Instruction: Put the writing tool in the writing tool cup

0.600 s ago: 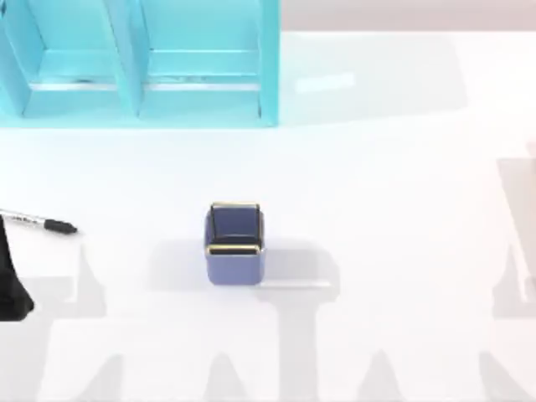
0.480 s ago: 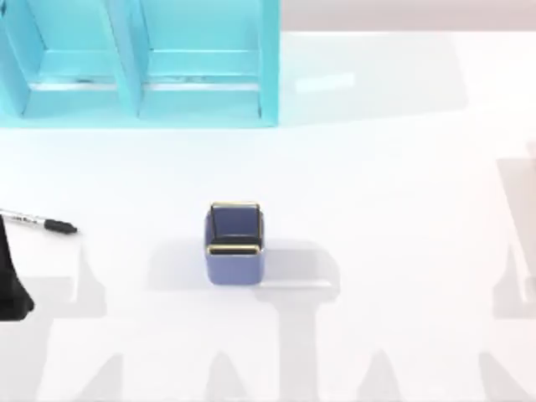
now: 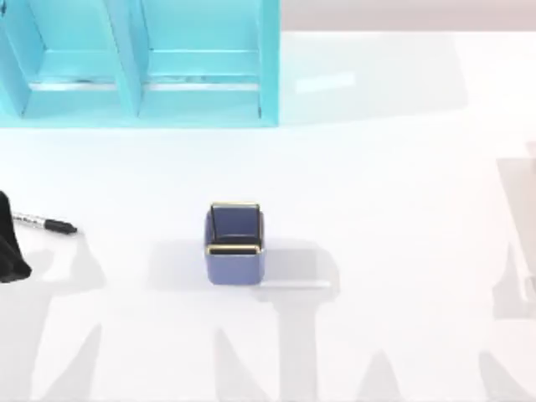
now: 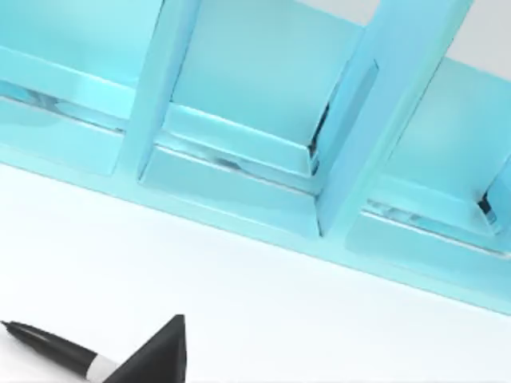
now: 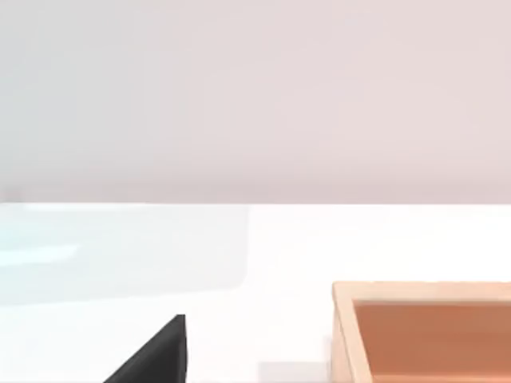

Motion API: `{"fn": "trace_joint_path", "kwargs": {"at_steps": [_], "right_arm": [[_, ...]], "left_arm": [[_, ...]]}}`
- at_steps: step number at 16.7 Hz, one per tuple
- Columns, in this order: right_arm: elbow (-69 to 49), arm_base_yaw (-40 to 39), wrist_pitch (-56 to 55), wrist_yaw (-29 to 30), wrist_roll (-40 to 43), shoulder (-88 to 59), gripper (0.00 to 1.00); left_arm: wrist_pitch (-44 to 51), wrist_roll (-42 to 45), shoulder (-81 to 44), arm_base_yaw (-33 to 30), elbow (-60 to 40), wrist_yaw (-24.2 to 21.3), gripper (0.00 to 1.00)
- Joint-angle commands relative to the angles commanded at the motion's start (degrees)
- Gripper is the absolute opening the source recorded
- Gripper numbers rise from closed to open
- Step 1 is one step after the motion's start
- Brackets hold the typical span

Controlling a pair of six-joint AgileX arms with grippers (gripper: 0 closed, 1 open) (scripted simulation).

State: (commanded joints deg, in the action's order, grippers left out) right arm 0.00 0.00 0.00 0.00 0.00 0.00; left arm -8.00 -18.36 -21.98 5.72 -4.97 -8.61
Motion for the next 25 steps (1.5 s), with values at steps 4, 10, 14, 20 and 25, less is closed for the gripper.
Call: {"fn": "trace_joint_path", "kwargs": {"at_steps": [4,10,14,20,25], "right_arm": [[0.0,0.0,0.0,0.0,0.0,0.0,1.0],[0.0,0.0,0.0,0.0,0.0,0.0,1.0],[0.0,0.0,0.0,0.0,0.0,0.0,1.0],[0.0,0.0,0.0,0.0,0.0,0.0,1.0],[0.0,0.0,0.0,0.0,0.0,0.0,1.0]], "left_arm": [[-6.4,-15.3,-22.2,4.7,-3.9,-7.2,1.0],[-15.4,-36.2,-51.6,11.7,-9.4,-16.6,1.0],[-19.8,-45.3,-63.1,14.8,-12.3,-20.5,1.0],[-21.2,-48.0,-66.7,15.8,-13.2,-21.7,1.0],[-24.2,-49.4,-70.8,13.9,-15.2,-20.4,1.0]]}}
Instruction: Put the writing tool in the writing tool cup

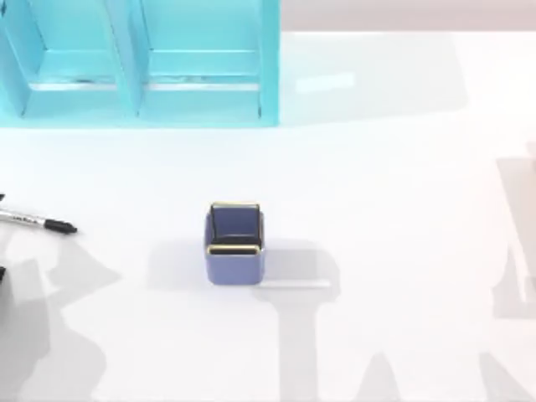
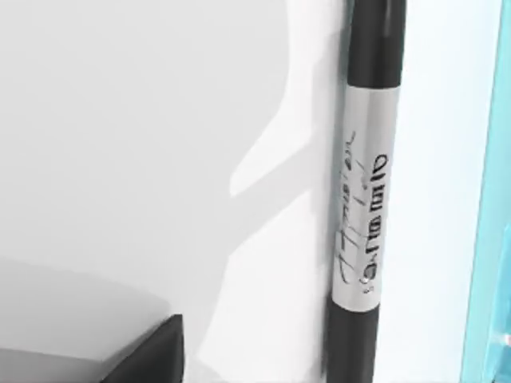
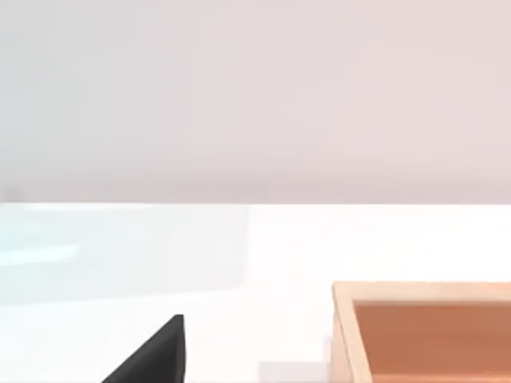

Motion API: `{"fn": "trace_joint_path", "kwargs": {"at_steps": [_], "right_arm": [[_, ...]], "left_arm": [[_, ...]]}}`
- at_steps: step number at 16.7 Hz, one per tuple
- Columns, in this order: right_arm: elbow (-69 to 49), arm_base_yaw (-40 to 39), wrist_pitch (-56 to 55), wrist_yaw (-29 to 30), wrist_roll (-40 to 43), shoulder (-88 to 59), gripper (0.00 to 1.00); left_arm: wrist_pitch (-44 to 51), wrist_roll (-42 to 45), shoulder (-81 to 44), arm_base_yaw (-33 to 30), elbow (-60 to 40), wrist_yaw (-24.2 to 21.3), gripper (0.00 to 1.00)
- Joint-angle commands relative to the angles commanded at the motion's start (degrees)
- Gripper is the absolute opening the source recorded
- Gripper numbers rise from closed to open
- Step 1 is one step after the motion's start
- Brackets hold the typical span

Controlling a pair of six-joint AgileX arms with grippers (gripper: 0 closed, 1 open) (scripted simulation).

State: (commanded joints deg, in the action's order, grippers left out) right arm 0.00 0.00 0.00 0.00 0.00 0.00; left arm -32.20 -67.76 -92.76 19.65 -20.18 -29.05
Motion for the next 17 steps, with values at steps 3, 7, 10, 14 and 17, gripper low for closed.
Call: {"fn": "trace_joint_path", "kwargs": {"at_steps": [3,7,10,14,17], "right_arm": [[0.0,0.0,0.0,0.0,0.0,0.0,1.0],[0.0,0.0,0.0,0.0,0.0,0.0,1.0],[0.0,0.0,0.0,0.0,0.0,0.0,1.0],[0.0,0.0,0.0,0.0,0.0,0.0,1.0],[0.0,0.0,0.0,0.0,0.0,0.0,1.0]], "left_arm": [[-5.9,-2.1,-9.4,-3.0,-4.3,2.2,1.0],[-13.5,-4.8,-21.8,-7.2,-10.0,5.3,1.0],[-15.8,-5.8,-25.0,-8.7,-11.6,6.5,1.0],[-15.8,-5.8,-25.0,-8.7,-11.6,6.5,0.92],[-15.8,-5.8,-25.0,-8.7,-11.6,6.5,0.7]]}}
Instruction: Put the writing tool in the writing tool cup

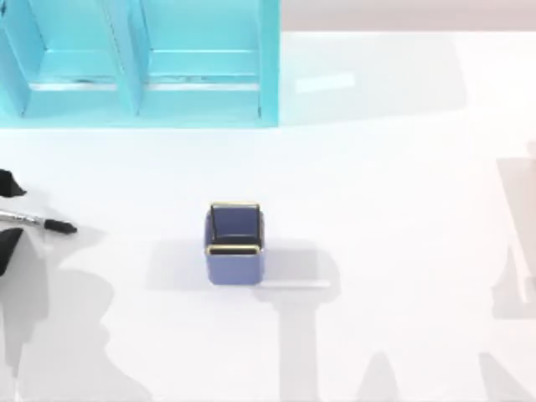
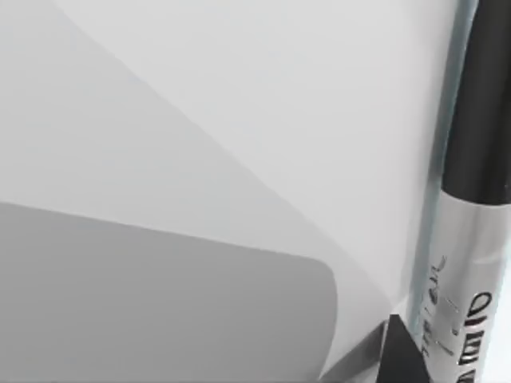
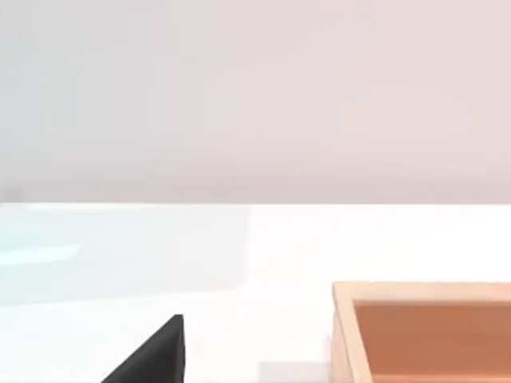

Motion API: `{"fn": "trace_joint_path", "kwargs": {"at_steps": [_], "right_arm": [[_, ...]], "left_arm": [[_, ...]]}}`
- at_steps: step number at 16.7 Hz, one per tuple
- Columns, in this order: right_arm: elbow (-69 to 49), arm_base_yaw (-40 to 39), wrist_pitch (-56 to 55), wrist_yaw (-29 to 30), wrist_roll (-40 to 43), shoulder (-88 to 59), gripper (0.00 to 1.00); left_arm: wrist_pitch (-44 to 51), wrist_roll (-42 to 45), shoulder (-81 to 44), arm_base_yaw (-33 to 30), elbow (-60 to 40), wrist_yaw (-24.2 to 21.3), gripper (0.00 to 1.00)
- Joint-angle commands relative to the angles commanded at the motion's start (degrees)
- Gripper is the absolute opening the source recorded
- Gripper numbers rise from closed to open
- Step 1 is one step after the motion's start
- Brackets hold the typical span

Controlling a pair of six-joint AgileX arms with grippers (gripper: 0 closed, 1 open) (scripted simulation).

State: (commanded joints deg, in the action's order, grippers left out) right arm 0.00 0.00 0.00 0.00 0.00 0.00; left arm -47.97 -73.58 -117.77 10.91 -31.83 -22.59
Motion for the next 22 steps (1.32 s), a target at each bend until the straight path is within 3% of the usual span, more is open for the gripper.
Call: {"fn": "trace_joint_path", "kwargs": {"at_steps": [9,17,18,22], "right_arm": [[0.0,0.0,0.0,0.0,0.0,0.0,1.0],[0.0,0.0,0.0,0.0,0.0,0.0,1.0],[0.0,0.0,0.0,0.0,0.0,0.0,1.0],[0.0,0.0,0.0,0.0,0.0,0.0,1.0]], "left_arm": [[0.0,0.0,0.0,0.0,0.0,0.0,0.02],[0.0,0.0,0.0,0.0,0.0,0.0,0.0],[28.7,5.3,13.8,2.5,-2.5,2.8,0.0],[32.3,6.4,16.9,4.4,-2.4,1.9,0.0]]}}
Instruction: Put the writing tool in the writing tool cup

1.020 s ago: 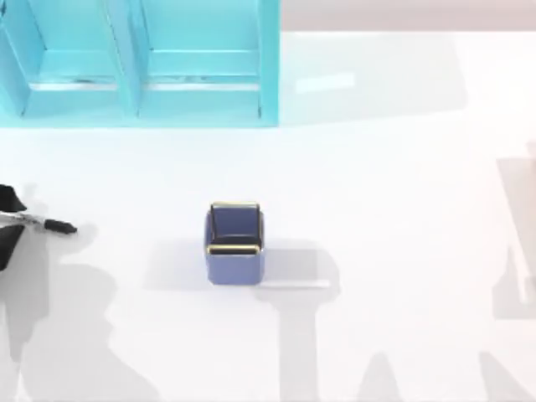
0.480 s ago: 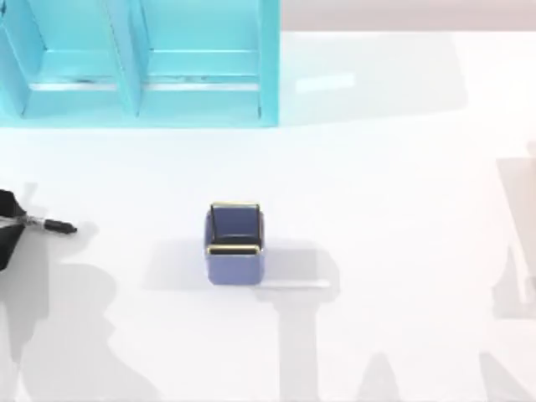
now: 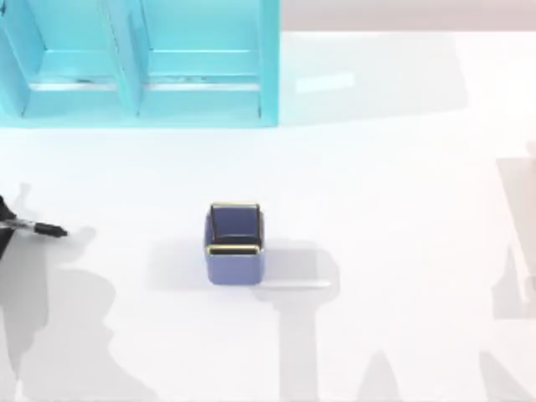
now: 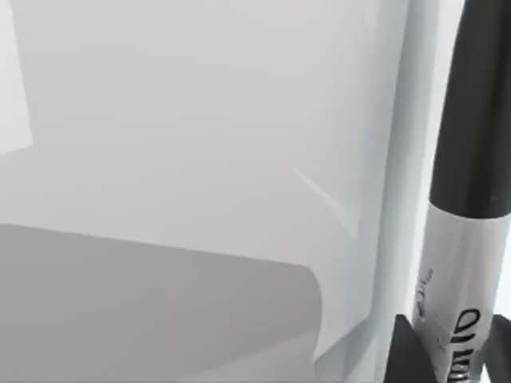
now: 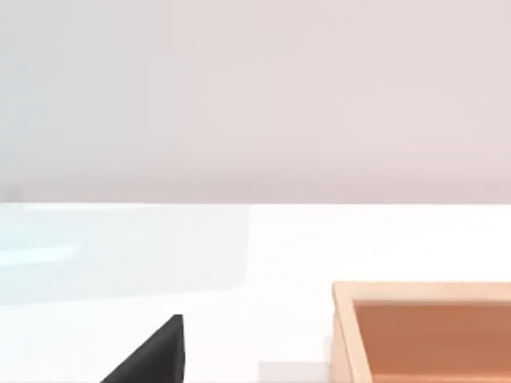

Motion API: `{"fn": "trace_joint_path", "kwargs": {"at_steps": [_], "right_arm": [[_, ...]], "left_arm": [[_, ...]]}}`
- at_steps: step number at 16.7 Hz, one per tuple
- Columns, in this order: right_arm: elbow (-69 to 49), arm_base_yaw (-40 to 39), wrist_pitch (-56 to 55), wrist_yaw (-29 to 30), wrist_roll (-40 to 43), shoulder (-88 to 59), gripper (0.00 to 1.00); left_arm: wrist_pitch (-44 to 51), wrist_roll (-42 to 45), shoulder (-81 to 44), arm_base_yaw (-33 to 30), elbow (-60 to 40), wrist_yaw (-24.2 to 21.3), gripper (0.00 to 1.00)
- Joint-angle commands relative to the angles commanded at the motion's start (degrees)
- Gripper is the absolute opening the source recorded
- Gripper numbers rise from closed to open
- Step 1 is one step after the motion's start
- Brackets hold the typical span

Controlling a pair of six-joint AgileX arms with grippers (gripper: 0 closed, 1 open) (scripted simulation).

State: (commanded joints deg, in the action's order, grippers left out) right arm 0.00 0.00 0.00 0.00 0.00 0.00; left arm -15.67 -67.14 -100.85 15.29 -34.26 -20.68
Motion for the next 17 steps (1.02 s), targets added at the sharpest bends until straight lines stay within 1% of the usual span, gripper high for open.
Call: {"fn": "trace_joint_path", "kwargs": {"at_steps": [2,4,10,12,15,17], "right_arm": [[0.0,0.0,0.0,0.0,0.0,0.0,1.0],[0.0,0.0,0.0,0.0,0.0,0.0,1.0],[0.0,0.0,0.0,0.0,0.0,0.0,1.0],[0.0,0.0,0.0,0.0,0.0,0.0,1.0],[0.0,0.0,0.0,0.0,0.0,0.0,1.0],[0.0,0.0,0.0,0.0,0.0,0.0,1.0]], "left_arm": [[5.2,1.5,4.5,1.7,0.2,-0.7,0.0],[12.8,3.3,11.1,3.4,0.2,-1.4,0.0],[42.4,7.7,37.9,9.1,-0.8,-4.5,0.0],[50.3,9.1,45.4,11.2,-0.8,-6.0,0.0],[57.9,11.4,52.3,13.8,-0.6,-8.0,0.0],[59.9,12.4,54.2,14.6,-0.6,-8.7,0.0]]}}
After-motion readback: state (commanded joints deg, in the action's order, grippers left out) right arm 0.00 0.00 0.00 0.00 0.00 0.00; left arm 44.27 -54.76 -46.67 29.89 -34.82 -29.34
